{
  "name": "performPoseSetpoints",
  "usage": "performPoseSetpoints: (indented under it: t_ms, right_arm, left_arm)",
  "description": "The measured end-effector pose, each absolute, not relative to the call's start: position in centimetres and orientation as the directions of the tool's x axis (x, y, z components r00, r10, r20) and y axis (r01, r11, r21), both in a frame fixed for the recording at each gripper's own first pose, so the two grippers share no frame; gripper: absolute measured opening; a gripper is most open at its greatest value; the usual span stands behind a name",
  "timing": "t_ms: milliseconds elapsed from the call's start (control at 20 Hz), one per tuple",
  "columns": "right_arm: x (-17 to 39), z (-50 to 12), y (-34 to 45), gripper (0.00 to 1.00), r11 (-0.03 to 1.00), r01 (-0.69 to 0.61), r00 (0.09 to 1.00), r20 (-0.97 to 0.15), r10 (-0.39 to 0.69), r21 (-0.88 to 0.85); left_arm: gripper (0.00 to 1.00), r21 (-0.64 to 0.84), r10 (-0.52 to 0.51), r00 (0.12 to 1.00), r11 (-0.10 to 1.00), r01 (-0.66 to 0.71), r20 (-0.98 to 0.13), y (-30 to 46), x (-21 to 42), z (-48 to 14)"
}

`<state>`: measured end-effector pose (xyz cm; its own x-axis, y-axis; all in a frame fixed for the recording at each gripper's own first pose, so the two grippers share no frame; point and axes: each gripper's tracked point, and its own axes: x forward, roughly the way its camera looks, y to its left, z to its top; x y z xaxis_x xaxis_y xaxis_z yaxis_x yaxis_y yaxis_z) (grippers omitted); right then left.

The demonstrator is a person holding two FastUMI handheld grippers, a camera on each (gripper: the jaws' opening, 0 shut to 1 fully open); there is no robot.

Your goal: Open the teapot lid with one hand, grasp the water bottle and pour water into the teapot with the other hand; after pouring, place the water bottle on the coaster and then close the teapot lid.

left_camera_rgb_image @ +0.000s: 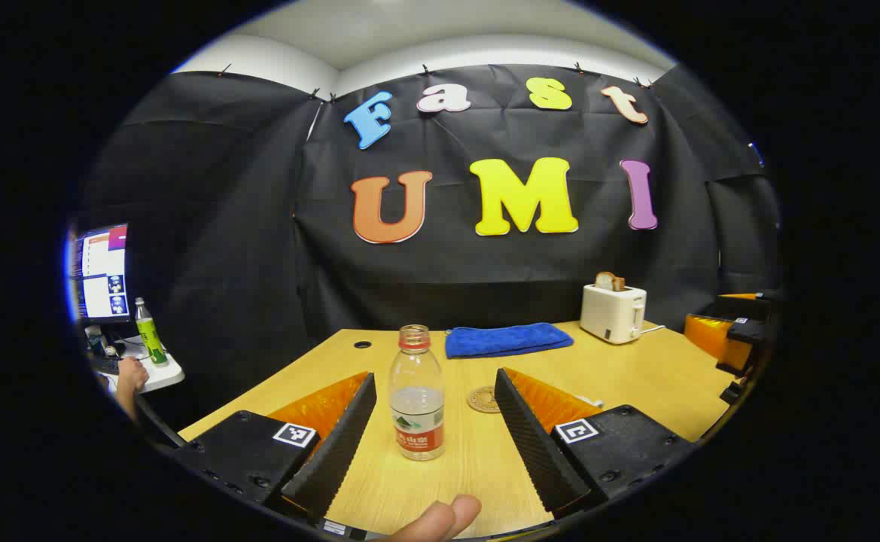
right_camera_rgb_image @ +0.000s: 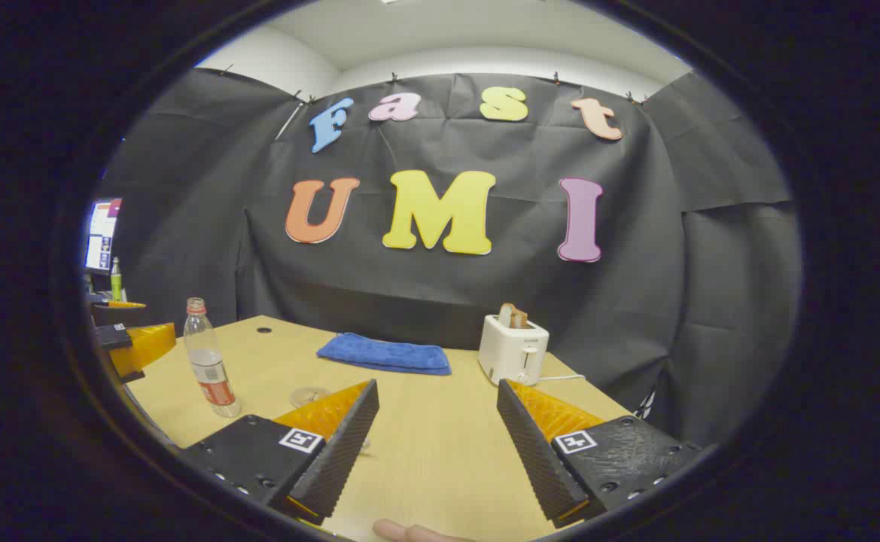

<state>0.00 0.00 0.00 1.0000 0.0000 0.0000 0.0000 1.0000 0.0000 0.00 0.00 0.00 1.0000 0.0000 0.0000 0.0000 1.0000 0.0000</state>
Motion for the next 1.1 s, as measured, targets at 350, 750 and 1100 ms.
performPoseSetpoints:
  t_ms: [350,750,1100]
  right_arm:
    - [0.4,-0.4,-0.2,0.97,1.0,0.011,1.0,-0.008,-0.012,-0.009]
    - [1.1,-1.0,1.5,0.97,1.0,-0.014,1.0,0.0,0.014,-0.014]
    - [4.7,-4.0,5.0,0.96,0.998,-0.059,0.998,-0.018,0.06,0.022]
  left_arm:
    - [0.99,0.001,0.018,1.0,1.0,-0.018,-0.023,0.7,0.5,-0.8]
    - [0.99,0.023,0.006,1.0,1.0,-0.006,-0.027,0.5,0.7,-1.3]
    - [0.99,0.043,0.001,0.998,0.999,0.002,-0.066,0.3,1.5,-2.7]
